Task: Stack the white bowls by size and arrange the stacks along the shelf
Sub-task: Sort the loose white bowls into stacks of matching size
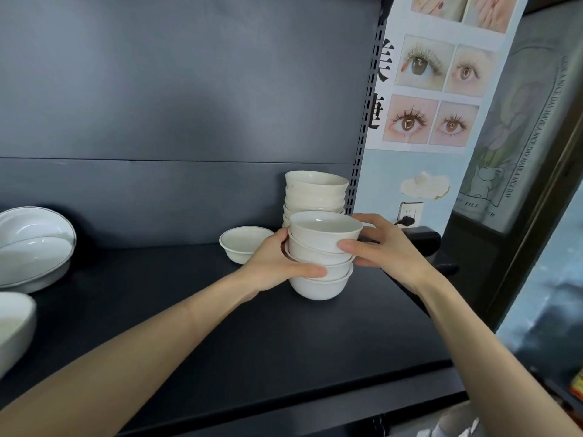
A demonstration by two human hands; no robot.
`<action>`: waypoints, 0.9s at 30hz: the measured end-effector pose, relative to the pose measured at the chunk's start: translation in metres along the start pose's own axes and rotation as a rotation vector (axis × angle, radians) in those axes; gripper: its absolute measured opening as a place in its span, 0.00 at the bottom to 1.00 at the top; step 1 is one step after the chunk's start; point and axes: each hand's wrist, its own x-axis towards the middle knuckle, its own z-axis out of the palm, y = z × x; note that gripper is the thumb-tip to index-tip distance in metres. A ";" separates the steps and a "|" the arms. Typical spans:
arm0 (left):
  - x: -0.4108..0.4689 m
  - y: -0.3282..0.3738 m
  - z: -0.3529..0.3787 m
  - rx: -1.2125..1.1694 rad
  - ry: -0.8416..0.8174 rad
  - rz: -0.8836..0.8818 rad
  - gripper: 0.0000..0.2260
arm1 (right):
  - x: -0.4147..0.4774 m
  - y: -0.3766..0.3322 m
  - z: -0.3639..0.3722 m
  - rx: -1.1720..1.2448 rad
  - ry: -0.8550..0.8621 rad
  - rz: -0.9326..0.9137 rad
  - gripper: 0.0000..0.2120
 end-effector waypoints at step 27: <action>-0.009 -0.010 0.002 0.029 -0.036 -0.059 0.34 | -0.002 0.013 0.003 -0.012 -0.085 0.037 0.30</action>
